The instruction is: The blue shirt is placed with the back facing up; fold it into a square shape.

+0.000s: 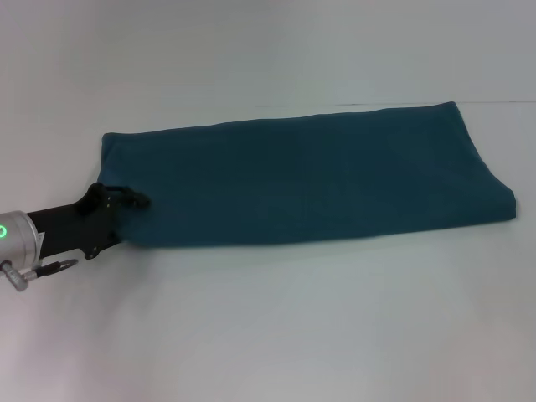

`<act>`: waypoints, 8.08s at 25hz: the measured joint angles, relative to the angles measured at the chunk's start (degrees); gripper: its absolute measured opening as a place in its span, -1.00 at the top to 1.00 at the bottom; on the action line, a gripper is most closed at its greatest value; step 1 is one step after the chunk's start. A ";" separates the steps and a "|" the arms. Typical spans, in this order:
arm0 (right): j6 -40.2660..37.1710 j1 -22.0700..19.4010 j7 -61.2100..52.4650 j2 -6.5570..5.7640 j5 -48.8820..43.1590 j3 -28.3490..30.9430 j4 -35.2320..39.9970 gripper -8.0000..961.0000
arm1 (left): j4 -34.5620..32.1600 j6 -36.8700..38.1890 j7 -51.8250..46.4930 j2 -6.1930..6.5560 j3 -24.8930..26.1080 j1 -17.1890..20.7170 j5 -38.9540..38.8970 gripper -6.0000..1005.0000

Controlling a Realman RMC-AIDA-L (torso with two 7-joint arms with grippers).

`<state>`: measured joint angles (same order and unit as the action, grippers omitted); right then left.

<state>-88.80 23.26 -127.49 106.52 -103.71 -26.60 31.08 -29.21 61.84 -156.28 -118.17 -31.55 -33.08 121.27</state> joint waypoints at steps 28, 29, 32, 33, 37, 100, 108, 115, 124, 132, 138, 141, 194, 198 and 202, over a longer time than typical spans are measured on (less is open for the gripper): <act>3.00 -0.54 -0.91 0.13 -0.35 -0.03 -2.33 -0.66 | -12.34 -0.56 12.85 0.73 4.71 8.84 6.11 0.87; 3.12 -0.55 -0.91 0.12 -0.35 -0.02 -2.37 -0.66 | -12.66 -0.07 13.39 0.75 4.97 8.86 5.97 0.87; 3.51 -0.49 -0.92 0.09 -0.39 -0.02 -2.64 -0.66 | -13.77 3.52 16.15 0.77 5.60 8.37 3.92 0.87; 3.60 -0.41 -0.92 0.08 -0.41 -0.02 -2.78 -0.66 | -13.99 4.70 16.81 0.78 5.60 8.11 3.01 0.87; 3.79 -0.17 -0.77 -0.02 -0.45 -0.03 -2.93 -0.66 | -16.10 11.53 18.39 0.71 5.38 6.37 -2.10 0.87; 6.80 0.61 -0.31 0.80 -0.53 -3.98 -3.75 -0.66 | -15.00 1.55 -0.39 -3.24 -22.73 -5.90 -4.08 -0.59; 6.81 0.84 -0.28 0.80 -0.53 -4.51 -3.69 -0.66 | -14.13 7.38 -2.43 -3.08 -18.22 -0.76 -3.82 -0.59; 7.65 2.09 0.28 0.55 -1.73 -7.51 -3.50 -0.66 | -12.16 10.71 -2.44 -3.25 -16.22 0.97 -3.48 -0.59; 7.86 3.22 0.36 0.86 -3.96 -7.62 -3.23 -0.66 | -8.14 9.01 -1.23 -3.62 -16.08 -0.27 -3.58 -0.59; 4.34 7.98 3.22 0.40 -12.84 -12.82 2.72 -0.66 | -11.09 13.16 10.31 -2.78 -12.25 1.00 -4.42 -0.59; 2.36 14.31 4.60 1.28 -20.58 -14.30 10.84 -0.66 | -14.14 23.19 35.22 -1.49 -8.25 3.43 -4.12 -0.59; 1.67 16.38 8.57 2.27 -22.77 -16.61 15.15 -0.66 | -17.52 26.62 43.90 -2.35 -5.45 6.16 -4.61 -0.59; 37.43 27.77 0.86 14.12 -48.27 -72.12 21.24 -0.66 | -6.65 21.21 41.34 -2.15 13.10 6.82 -13.61 -0.58; 38.51 27.71 -0.21 13.97 -48.30 -71.67 21.44 -0.66 | -6.35 20.80 41.57 -2.15 13.10 6.65 -13.61 -0.59; 37.96 27.66 -0.32 13.88 -48.31 -71.41 21.93 -0.66 | -6.34 20.21 41.59 -2.15 13.10 6.56 -13.61 -0.59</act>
<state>-50.84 50.92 -127.81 120.40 -152.02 -98.02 53.01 -35.55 82.05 -114.69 -120.32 -18.46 -26.53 107.66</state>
